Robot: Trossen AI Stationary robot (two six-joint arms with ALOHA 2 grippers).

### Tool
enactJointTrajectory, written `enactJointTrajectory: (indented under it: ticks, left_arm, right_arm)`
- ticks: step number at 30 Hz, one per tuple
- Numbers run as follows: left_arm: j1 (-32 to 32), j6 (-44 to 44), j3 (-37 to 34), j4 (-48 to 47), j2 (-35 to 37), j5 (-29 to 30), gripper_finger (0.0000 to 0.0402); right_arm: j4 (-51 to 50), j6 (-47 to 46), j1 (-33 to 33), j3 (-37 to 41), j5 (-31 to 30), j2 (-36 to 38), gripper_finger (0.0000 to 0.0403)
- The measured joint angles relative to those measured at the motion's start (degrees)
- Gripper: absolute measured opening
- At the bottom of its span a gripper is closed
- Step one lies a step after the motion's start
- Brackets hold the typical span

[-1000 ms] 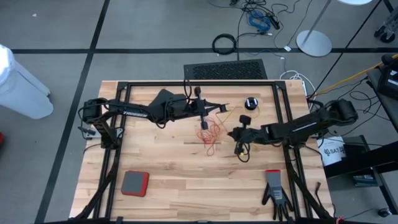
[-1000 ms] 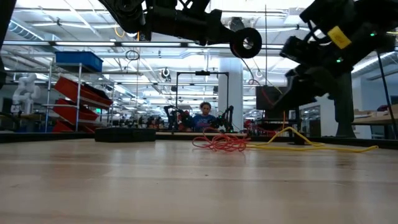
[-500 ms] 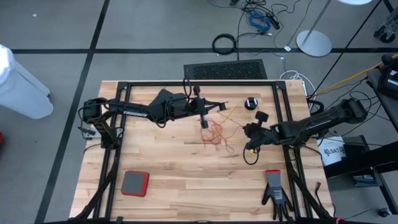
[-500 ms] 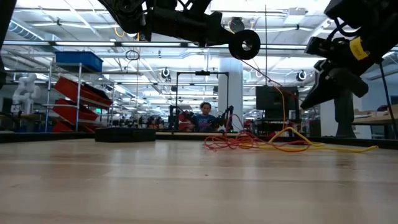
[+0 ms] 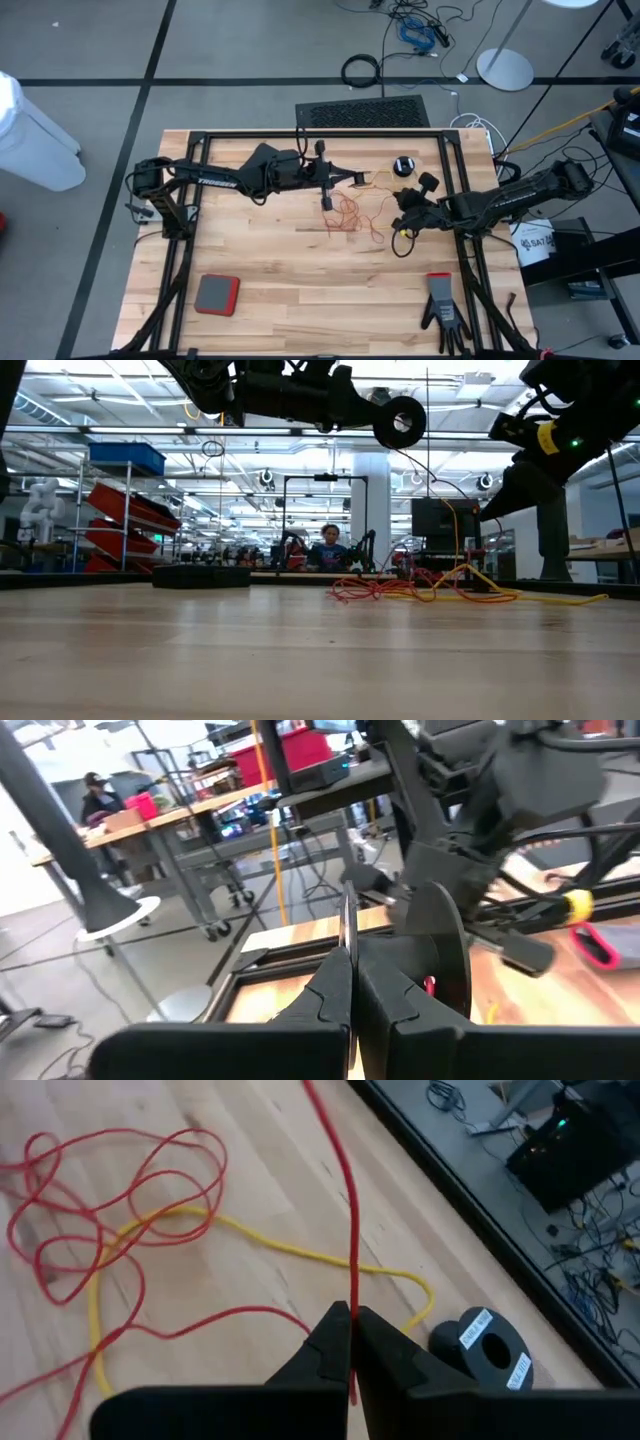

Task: Coil cords
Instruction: Coil the red wire on the spool

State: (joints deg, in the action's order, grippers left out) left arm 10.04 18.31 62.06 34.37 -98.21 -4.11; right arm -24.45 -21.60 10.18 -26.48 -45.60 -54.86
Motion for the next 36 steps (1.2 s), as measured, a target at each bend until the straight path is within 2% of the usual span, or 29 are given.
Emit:
enactJointTrajectory:
  ticks: [7, 15, 28, 33, 36]
  left_arm:
    - [0.0, 0.0, 0.0, -4.8, 0.0, -0.4, 0.0000]
    - [0.0, 1.6, 0.0, -9.0, 0.0, 0.3, 0.0000]
    - [0.1, 1.7, 0.0, -11.1, 0.0, 0.3, 0.0000]
    - [0.1, 3.0, 0.0, -11.5, 0.0, 4.2, 0.0000]
    - [0.1, 3.6, 0.0, -11.6, 0.0, 4.5, 0.0000]
  right_arm:
    - [2.0, -1.2, -0.1, 0.0, -4.0, 3.1, 0.0000]
    - [11.8, 6.0, 0.1, 0.0, -3.7, 6.8, 0.0000]
    - [28.8, 16.2, 0.1, 0.0, -0.4, 6.7, 0.0000]
    - [35.1, 18.6, 0.1, 0.0, 2.7, 6.2, 0.0000]
    - [38.0, 19.6, 0.1, 0.0, 4.0, 5.1, 0.0000]
